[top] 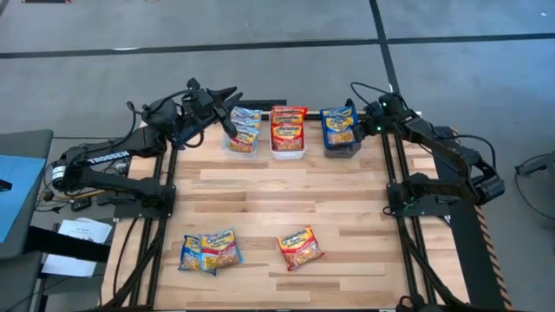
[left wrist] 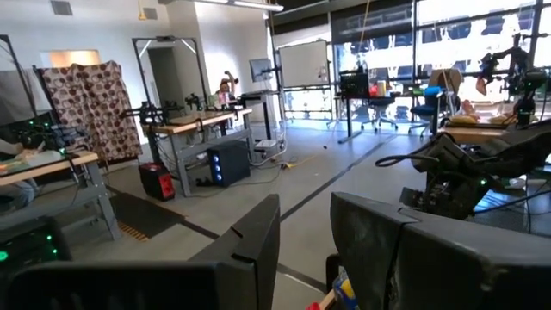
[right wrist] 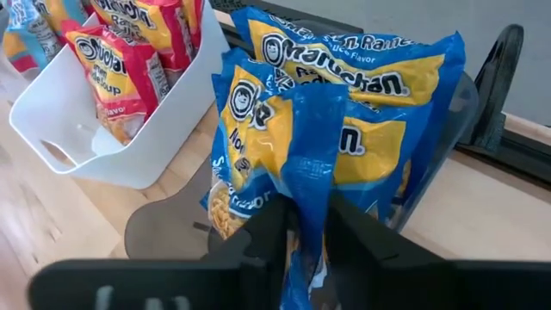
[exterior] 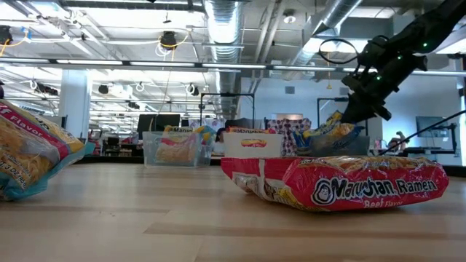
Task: Sort Maruchan noodles
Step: Put the blue bag into the black bin, then put the orange bag into the white bin
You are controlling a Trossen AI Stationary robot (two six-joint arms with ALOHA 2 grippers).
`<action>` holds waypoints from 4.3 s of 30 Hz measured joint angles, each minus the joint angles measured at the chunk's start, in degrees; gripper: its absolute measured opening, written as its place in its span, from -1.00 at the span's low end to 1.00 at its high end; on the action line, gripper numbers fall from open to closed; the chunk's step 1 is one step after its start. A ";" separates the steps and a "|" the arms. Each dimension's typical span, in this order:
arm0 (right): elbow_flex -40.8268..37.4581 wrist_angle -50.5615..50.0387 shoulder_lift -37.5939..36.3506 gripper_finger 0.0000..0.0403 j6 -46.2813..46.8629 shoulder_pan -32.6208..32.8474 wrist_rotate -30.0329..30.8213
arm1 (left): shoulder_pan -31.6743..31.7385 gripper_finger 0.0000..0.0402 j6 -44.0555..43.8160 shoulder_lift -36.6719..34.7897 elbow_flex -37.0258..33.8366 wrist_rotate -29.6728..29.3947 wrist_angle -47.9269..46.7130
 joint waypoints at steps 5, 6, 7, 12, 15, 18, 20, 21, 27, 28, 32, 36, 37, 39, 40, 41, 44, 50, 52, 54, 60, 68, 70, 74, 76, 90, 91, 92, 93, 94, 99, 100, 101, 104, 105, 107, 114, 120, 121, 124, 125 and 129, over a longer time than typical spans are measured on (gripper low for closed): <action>0.06 -0.80 -0.92 -0.33 0.03 0.00 0.00 | 0.00 -0.53 0.00 -0.02 0.00 0.00 -0.02; 0.23 -1.76 -1.24 -0.30 0.04 0.00 0.00 | 0.02 -0.53 0.00 -0.02 0.00 0.00 -0.02; 0.58 -3.20 -1.56 -0.27 0.02 -0.02 0.00 | 0.02 -0.53 0.00 -0.02 0.00 0.05 0.00; 1.38 -4.95 -3.28 -0.18 -0.01 -0.17 -0.01 | 0.02 -0.53 0.00 -0.02 0.00 0.07 0.10; 1.38 -4.99 -3.61 -0.17 0.54 -0.17 1.28 | 0.00 -0.53 0.16 -0.02 0.00 0.09 0.11; 1.38 -5.61 -3.90 -0.18 2.30 -0.17 1.24 | 0.02 -0.53 0.07 -0.02 0.00 0.09 0.12; 1.38 -6.15 -4.44 -0.18 3.74 -0.17 1.18 | 0.01 -0.53 0.07 -0.02 0.00 0.11 0.18; 1.38 -6.29 -4.82 -0.19 4.32 -0.17 1.12 | 0.02 -0.53 0.07 -0.02 0.00 0.11 0.20; 1.84 -5.78 -8.92 -0.19 4.98 1.30 1.00 | 0.01 -0.53 0.07 -0.02 0.00 0.13 0.22; 2.37 -5.86 -9.58 -0.19 4.98 1.75 1.00 | 0.02 -0.53 0.04 -0.02 0.00 0.15 0.22; 5.88 -5.41 -10.90 -0.19 4.42 4.48 1.02 | 0.02 -0.53 0.04 -0.02 0.00 0.17 0.25; 9.89 -5.56 -9.32 -0.19 0.78 8.66 1.07 | 0.01 -0.53 0.40 -0.02 0.00 0.20 0.60; 10.93 -5.71 -8.54 -0.19 0.14 9.84 1.42 | 0.02 -0.53 0.86 -0.02 0.00 0.20 0.85; 13.11 -6.63 -6.60 -0.19 -0.04 11.61 3.20 | 0.00 -0.53 1.25 -0.02 0.00 0.20 1.42; 14.42 -7.70 -5.43 -0.19 -0.06 12.30 3.85 | 0.00 -0.53 1.22 -0.02 0.00 0.22 1.73; 15.75 -9.42 -4.17 -0.19 -0.05 12.78 4.12 | 0.02 -0.53 1.16 -0.02 0.00 0.20 2.13; 19.99 -16.32 0.20 -0.19 -0.05 13.64 4.35 | 0.02 -0.53 1.09 -0.02 0.00 0.20 2.77; 25.71 -28.45 9.42 -0.19 1.22 15.61 5.64 | 0.02 -0.53 -0.07 -0.02 0.00 0.20 2.61; 26.65 -30.91 12.06 -0.19 2.60 16.11 5.66 | 0.00 -0.53 -0.02 -0.02 0.00 0.20 2.44; 27.04 -32.28 14.48 -0.19 4.01 16.49 5.66 | 0.00 -0.53 -0.06 -0.02 0.00 0.20 2.07; 27.10 -36.62 19.56 -0.19 6.53 16.59 6.24 | 0.01 -0.53 -0.07 -0.02 0.00 0.17 1.74; 27.10 -38.76 24.77 -0.19 6.59 16.90 8.92 | 0.02 -0.53 -0.02 -0.02 0.00 0.15 0.25; 27.10 -38.66 26.30 -0.19 6.73 16.90 8.99 | 0.01 -0.52 -0.02 -0.02 0.00 0.15 -0.03; 27.10 -38.22 29.63 -0.19 7.91 16.90 11.13 | 0.01 -0.52 0.00 -0.02 0.00 0.13 -0.76; 27.10 -37.59 30.86 -0.19 7.95 16.90 12.21 | 0.00 -0.52 0.02 -0.02 0.00 0.11 -1.46; 27.10 -33.20 32.52 -0.19 9.57 17.27 14.60 | 0.02 -0.52 2.60 -0.02 0.00 0.00 -1.56; 27.10 -33.31 31.74 -0.19 9.58 17.41 14.56 | 0.02 -0.52 2.60 -0.02 0.00 -0.03 -1.55; 27.10 -33.62 30.95 -0.19 9.57 17.62 14.55 | 0.00 -0.52 2.58 -0.02 0.00 -0.09 -1.55; 27.10 -34.06 30.08 -0.19 9.58 17.78 14.54 | 0.02 -0.52 2.58 -0.02 0.00 -0.13 -1.55; 27.10 -34.48 29.04 -0.19 9.57 18.00 14.51 | 0.02 -0.52 2.58 -0.02 0.00 -0.13 -1.57; 27.10 -34.55 22.99 -0.19 9.56 19.13 14.42 | 0.02 -0.52 2.53 -0.26 0.00 -0.11 -2.48; 27.10 -34.57 21.75 -0.19 9.56 19.36 14.39 | 0.02 -0.52 2.31 -0.47 0.00 -0.13 -3.42; 27.10 -34.50 20.65 -0.19 9.56 19.72 14.34 | 0.00 -0.52 1.93 -0.67 0.00 -0.11 -3.91; 27.10 -34.42 17.69 -0.19 9.56 20.81 13.41 | -0.02 -0.52 -0.70 -1.88 0.00 -0.08 -7.29; 27.10 -34.35 16.90 -0.19 9.55 21.20 12.48 | -0.02 -0.52 -1.65 -2.42 0.00 -0.03 -8.36; 27.10 -34.25 15.66 -0.19 9.52 22.05 10.27 | -0.02 -0.52 -3.44 -3.65 0.00 -0.05 -10.39; 27.12 -34.35 13.79 -0.19 9.51 25.39 3.25 | -0.02 -0.53 -11.28 -8.74 0.02 1.52 -14.82; 27.12 -35.00 13.95 -0.15 9.73 30.19 0.46 | -0.07 -0.53 -15.54 -11.49 0.02 5.71 -19.20; 27.12 -35.08 13.97 -0.14 10.40 31.15 0.43 | -0.07 -0.53 -15.99 -11.73 0.02 6.14 -19.74; 27.12 -35.10 13.97 -0.10 12.39 34.07 -0.25 | -0.07 -0.53 -17.31 -12.11 0.02 7.93 -21.61; 27.12 -35.10 13.97 -0.09 12.97 35.05 -0.60 | -0.08 -0.53 -17.54 -12.11 0.02 8.69 -22.02; 27.12 -34.22 13.97 -0.03 16.93 39.17 -0.75 | -0.11 -0.53 -17.46 -12.13 0.02 11.93 -24.52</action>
